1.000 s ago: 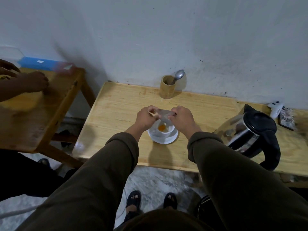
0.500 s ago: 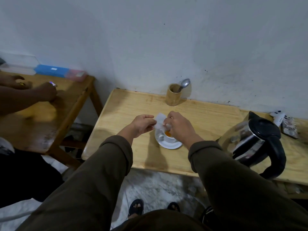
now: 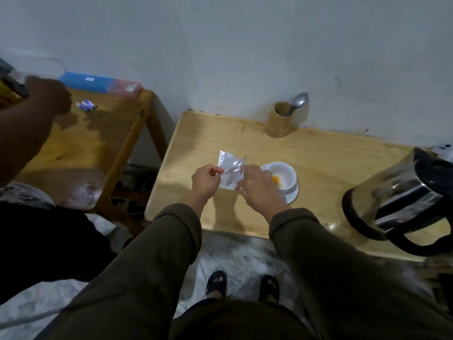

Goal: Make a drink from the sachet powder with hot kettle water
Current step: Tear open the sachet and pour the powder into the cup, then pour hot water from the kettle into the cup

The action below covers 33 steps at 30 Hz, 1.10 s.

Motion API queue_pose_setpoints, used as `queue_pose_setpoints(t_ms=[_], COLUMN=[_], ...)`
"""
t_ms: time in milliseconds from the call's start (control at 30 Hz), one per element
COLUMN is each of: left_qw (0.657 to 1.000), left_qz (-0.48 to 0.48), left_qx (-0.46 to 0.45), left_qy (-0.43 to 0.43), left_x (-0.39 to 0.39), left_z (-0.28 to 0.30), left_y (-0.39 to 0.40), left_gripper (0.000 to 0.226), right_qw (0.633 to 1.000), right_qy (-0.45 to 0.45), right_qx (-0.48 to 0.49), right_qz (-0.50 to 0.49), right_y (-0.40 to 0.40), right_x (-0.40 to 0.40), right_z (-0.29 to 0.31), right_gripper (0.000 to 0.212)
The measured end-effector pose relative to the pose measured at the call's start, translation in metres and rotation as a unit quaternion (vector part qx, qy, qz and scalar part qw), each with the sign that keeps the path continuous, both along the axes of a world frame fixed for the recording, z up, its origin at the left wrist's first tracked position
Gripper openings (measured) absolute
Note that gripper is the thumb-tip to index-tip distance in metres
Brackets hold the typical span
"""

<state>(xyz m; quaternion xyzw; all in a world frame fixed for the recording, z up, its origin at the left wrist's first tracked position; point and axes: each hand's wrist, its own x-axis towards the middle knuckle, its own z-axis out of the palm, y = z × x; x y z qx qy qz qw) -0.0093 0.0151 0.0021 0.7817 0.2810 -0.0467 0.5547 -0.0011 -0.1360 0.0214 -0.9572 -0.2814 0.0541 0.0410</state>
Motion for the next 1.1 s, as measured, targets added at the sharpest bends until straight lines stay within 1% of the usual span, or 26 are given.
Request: queue_pose_setpoints(t_ms=[100,200,300,467,600,667,733,833,933,1000,1100], left_qw=[0.997,0.993,0.989,0.984,0.979,0.977,0.975,0.983,0.989,0.991,0.994], left_qz=[-0.034,-0.058,-0.083,-0.095,-0.079,-0.099,-0.131,-0.133,-0.110,-0.083,-0.046], left_qx=[0.051,0.079,0.100,0.137,0.179,0.186,0.179,0.124,0.098,0.093,0.079], left_qy=[0.041,0.067,0.070,0.065,0.053,0.034,0.010,-0.017,-0.030,-0.050,-0.058], left_x=[-0.005,-0.005,-0.003,0.000,0.002,0.004,0.005,-0.001,-0.010,-0.017,-0.025], left_z=[-0.014,-0.025,-0.036,-0.047,-0.047,-0.043,-0.039,-0.033,-0.030,-0.028,-0.027], left_y=[0.004,0.004,0.002,-0.008,-0.024,-0.035,-0.051,-0.082,-0.113,-0.133,-0.161], left_gripper=[0.040,0.042,0.042,0.027,0.029,0.034,0.040,0.044,0.049,0.047,0.062], right_qw=[0.999,0.998,0.997,0.998,0.996,0.994,0.992,0.990,0.983,0.977,0.972], right_qy=[0.022,0.044,0.057,0.054,0.049,0.037,0.017,-0.013,-0.066,-0.087,-0.115], right_qx=[-0.038,-0.051,-0.044,-0.001,0.033,0.055,0.061,0.069,0.089,0.100,0.088], right_qz=[-0.011,-0.021,-0.034,-0.043,-0.069,-0.091,-0.109,-0.123,-0.148,-0.170,-0.183], right_y=[0.009,0.014,0.015,0.006,-0.012,-0.025,-0.041,-0.072,-0.106,-0.131,-0.166], right_x=[-0.003,-0.005,-0.003,0.001,0.005,0.005,0.004,-0.002,-0.007,-0.010,-0.017], right_z=[-0.015,-0.023,-0.024,-0.015,-0.004,0.003,0.011,0.023,0.027,0.032,0.040], right_gripper=[0.029,0.029,0.031,0.035,0.037,0.037,0.036,0.032,0.028,0.026,0.026])
